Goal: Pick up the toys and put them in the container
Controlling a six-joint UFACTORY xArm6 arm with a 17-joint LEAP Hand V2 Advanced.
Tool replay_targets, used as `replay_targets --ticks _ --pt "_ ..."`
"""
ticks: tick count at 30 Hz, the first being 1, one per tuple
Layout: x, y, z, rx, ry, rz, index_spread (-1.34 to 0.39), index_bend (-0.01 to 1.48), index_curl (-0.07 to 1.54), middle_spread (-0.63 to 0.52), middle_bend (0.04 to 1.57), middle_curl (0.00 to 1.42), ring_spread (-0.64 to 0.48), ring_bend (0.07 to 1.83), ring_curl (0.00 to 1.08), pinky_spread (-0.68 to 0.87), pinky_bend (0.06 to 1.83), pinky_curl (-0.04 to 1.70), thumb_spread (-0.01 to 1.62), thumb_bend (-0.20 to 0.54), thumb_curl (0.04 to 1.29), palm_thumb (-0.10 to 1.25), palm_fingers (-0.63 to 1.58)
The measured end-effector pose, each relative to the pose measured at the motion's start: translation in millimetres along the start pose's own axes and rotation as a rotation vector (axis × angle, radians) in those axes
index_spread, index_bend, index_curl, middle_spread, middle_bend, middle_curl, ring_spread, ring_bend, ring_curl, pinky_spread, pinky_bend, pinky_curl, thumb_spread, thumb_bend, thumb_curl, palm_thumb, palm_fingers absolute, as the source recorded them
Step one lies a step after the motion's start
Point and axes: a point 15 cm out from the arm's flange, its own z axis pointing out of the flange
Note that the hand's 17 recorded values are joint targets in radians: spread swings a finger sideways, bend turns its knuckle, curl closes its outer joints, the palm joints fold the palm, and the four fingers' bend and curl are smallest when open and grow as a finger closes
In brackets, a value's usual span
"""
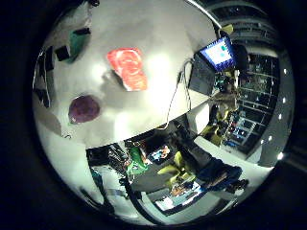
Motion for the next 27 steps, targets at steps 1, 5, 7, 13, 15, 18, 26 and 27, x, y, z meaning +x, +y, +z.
replay_targets --ticks 1,5,7,13,15,18,26,27 --pt "1.3 -3.2 0.6 0.014 -0.003 0.005 -0.26 1.0 0.67 -0.16 1.19 0.61 -0.2 1.33 0.52 -0.34 1.22 0.49 0.98 -0.033 0.45 0.88 1.21" --pt "35.9 -10.0 7.0 0.068 -0.018 0.081 -0.34 0.64 0.63 -0.21 1.08 0.57 -0.24 1.23 0.49 -0.45 1.19 0.49 0.99 -0.028 0.45 0.81 0.82" --pt "51.7 -12.2 17.5 0.087 -0.02 0.112 -0.38 0.51 0.59 -0.22 0.99 0.54 -0.25 1.17 0.47 -0.44 1.15 0.48 1.01 -0.024 0.44 0.8 0.55" --pt "125.8 -6.7 71.5 0.082 -0.027 0.25 -0.39 0.48 0.52 -0.12 0.74 0.44 -0.07 0.89 0.36 0.09 0.9 0.37 1.05 -0.036 0.4 0.71 0.03" --pt "137.5 -3.4 88.4 0.055 -0.035 0.273 -0.37 0.44 0.49 -0.05 0.64 0.4 0.04 0.74 0.3 0.23 0.86 0.34 1.05 -0.039 0.38 0.66 -0.08" --pt "144.3 -2.1 112.6 0.02 -0.045 0.28 -0.34 0.34 0.43 0.02 0.51 0.34 0.14 0.58 0.24 0.37 0.79 0.3 1.05 -0.034 0.36 0.61 -0.07" --pt "154.3 -8.0 173.1 -0.051 -0.067 0.291 -0.3 0.18 0.37 0.08 0.33 0.3 0.22 0.4 0.2 0.46 0.65 0.24 1.03 -0.028 0.32 0.56 0.03" --pt "153.5 -7.5 178.3 -0.059 -0.069 0.291 -0.29 0.18 0.36 0.08 0.31 0.3 0.22 0.39 0.2 0.47 0.64 0.24 1.02 -0.028 0.32 0.56 0.04"
